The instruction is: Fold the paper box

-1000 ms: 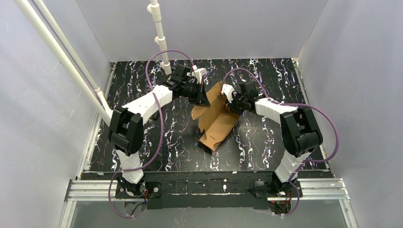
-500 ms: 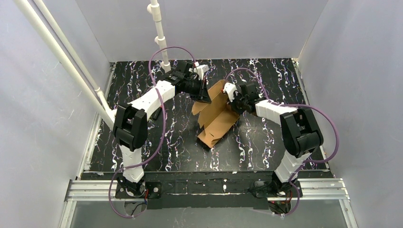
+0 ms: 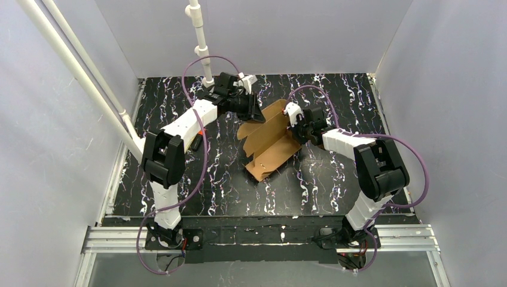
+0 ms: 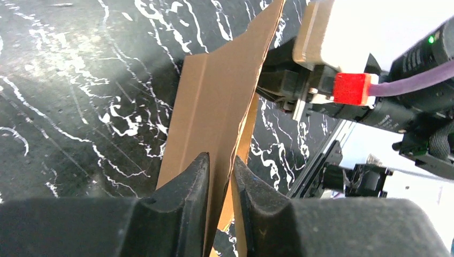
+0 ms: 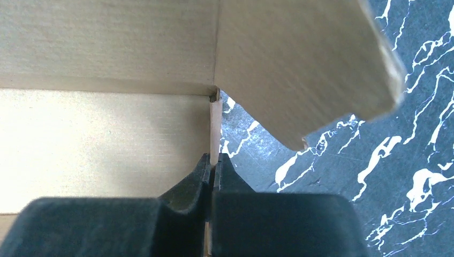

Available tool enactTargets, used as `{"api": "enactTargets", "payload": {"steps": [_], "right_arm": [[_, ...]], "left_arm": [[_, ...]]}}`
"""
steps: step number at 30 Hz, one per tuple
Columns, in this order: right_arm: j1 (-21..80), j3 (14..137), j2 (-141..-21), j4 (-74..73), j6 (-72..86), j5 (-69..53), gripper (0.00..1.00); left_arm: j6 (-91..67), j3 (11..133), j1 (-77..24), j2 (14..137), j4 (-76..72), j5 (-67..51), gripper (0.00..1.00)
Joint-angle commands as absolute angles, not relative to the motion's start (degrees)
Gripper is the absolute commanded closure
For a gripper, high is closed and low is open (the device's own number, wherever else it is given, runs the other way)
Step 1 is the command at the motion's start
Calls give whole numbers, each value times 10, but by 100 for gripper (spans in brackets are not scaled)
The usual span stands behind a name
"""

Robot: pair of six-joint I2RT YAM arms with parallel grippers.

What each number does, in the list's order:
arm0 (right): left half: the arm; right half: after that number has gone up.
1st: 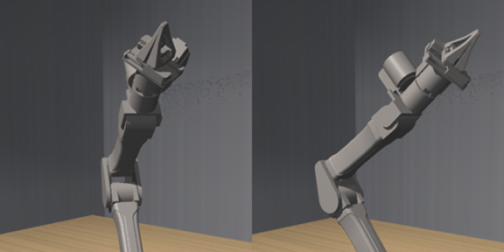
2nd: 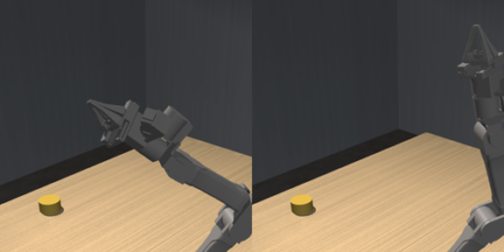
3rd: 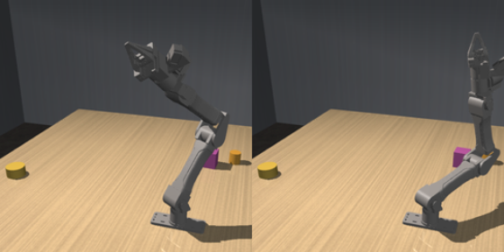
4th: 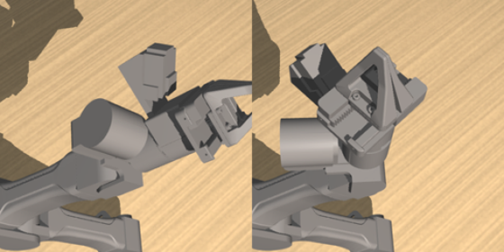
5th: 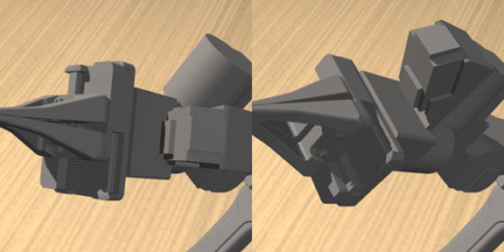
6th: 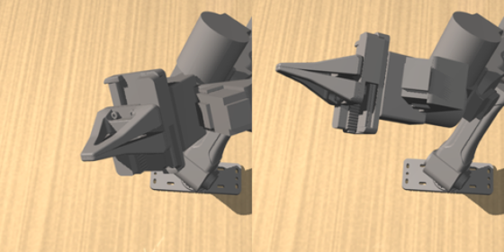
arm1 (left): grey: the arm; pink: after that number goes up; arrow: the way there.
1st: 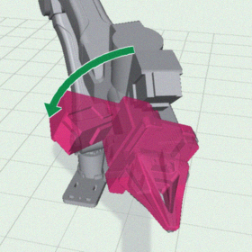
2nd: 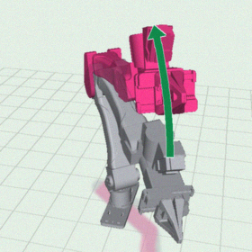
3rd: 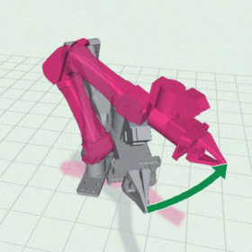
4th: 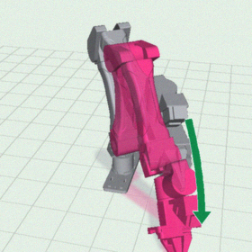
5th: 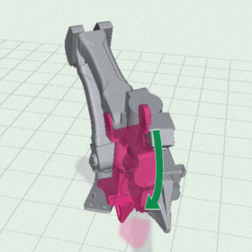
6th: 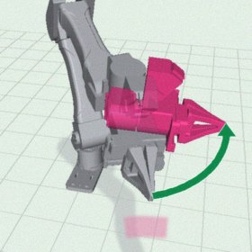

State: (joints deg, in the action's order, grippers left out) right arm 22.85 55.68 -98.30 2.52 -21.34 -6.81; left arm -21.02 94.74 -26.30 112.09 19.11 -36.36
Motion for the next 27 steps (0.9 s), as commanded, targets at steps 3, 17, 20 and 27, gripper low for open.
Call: {"api": "enactTargets", "payload": {"steps": [3,17,20,27], "right_arm": [[216,556,-970,34,-164,-78,99],[196,550,-957,42,-70,-96,99],[195,552,-962,38,-61,-106,99],[192,562,-973,20,-61,-122,93]], "left_arm": [[-249,918,-231,1062,162,-339,75],[-279,568,-179,682,68,-161,27],[-331,477,-174,622,37,-180,12],[-431,358,-171,579,-36,-228,13]]}}
